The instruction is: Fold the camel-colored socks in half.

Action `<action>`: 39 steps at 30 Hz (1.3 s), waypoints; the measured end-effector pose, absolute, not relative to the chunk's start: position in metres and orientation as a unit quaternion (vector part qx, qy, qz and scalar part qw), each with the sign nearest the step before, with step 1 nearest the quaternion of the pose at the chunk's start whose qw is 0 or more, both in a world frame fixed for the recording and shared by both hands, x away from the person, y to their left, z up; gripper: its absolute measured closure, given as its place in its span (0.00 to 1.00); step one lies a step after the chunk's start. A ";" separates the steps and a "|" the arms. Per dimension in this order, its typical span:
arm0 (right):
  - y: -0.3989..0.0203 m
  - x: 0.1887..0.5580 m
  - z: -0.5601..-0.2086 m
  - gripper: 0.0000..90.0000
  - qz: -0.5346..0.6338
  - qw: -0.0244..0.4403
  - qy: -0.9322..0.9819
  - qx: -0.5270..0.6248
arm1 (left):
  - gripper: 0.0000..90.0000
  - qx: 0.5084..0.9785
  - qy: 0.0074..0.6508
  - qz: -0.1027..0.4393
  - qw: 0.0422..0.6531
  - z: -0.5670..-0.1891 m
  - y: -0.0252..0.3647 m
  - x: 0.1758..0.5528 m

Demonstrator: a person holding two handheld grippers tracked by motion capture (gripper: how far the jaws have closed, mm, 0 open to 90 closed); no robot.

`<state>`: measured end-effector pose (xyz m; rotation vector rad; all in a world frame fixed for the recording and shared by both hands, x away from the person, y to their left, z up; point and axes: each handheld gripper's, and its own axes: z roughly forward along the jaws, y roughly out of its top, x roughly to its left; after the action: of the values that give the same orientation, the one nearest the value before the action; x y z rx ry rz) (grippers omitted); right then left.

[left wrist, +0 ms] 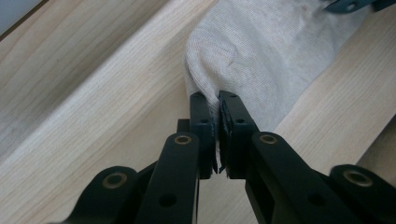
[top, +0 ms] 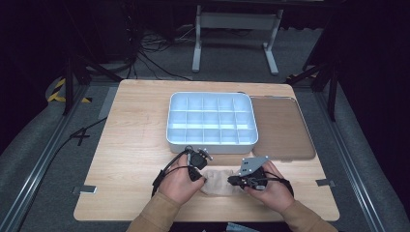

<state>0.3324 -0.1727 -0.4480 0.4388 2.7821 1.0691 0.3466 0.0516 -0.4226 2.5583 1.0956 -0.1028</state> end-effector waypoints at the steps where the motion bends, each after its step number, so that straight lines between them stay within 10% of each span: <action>1: -0.169 0.331 -0.450 0.97 0.352 0.066 0.923 0.142 | 0.95 0.903 0.389 -0.040 0.177 -0.421 0.052 0.346; 39: -0.202 0.328 -0.451 0.99 0.335 0.073 0.920 0.188 | 0.95 0.902 0.392 -0.043 0.176 -0.381 0.068 0.347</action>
<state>0.3284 -0.2019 -0.4507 0.5660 2.7649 1.0059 0.3475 0.0685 -0.3808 2.5548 1.1087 -0.1219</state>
